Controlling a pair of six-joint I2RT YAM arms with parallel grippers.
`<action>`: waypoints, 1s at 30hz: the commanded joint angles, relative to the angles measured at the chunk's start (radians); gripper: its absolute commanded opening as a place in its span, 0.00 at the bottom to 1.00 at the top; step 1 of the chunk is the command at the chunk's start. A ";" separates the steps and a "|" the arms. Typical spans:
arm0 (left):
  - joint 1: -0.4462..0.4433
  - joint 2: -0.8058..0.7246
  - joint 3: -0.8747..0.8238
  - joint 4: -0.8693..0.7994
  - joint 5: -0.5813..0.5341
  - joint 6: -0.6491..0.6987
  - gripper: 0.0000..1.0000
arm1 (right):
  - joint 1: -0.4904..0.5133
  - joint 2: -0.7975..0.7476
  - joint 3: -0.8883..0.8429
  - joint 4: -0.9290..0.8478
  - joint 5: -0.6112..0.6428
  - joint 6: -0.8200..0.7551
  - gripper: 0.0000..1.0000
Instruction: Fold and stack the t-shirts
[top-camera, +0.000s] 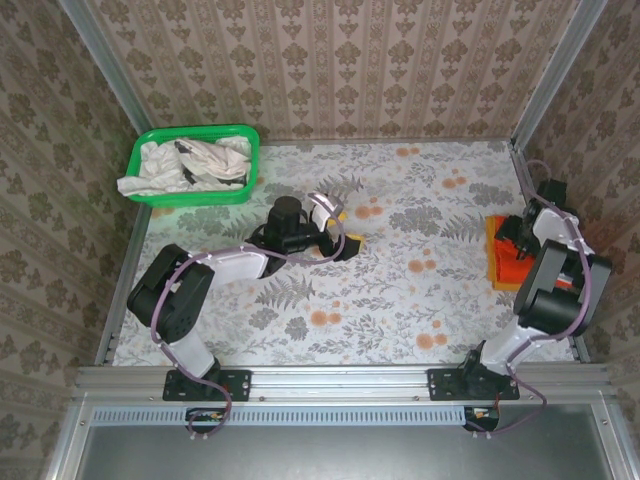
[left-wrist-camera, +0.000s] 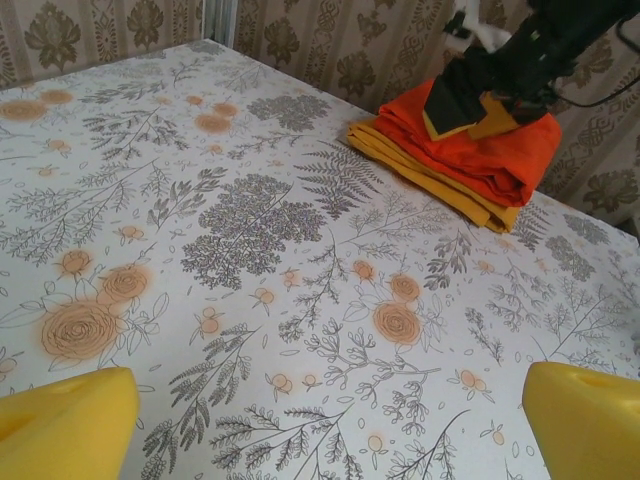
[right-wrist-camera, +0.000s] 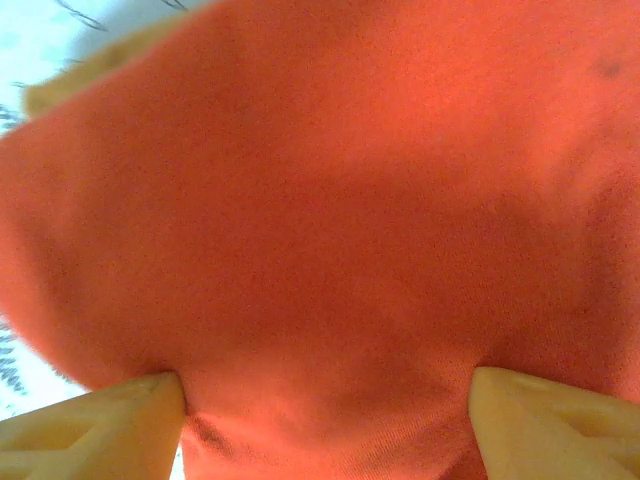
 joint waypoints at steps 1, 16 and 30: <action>0.010 -0.011 -0.014 0.044 -0.001 -0.026 1.00 | -0.028 0.041 0.038 -0.047 -0.080 0.096 0.80; 0.229 -0.269 -0.164 -0.138 -0.189 0.009 1.00 | 0.137 -0.491 -0.293 0.293 -0.252 -0.037 1.00; 0.501 -0.628 -0.366 -0.392 -0.779 0.201 1.00 | 0.510 -0.523 -0.691 1.061 -0.002 -0.120 1.00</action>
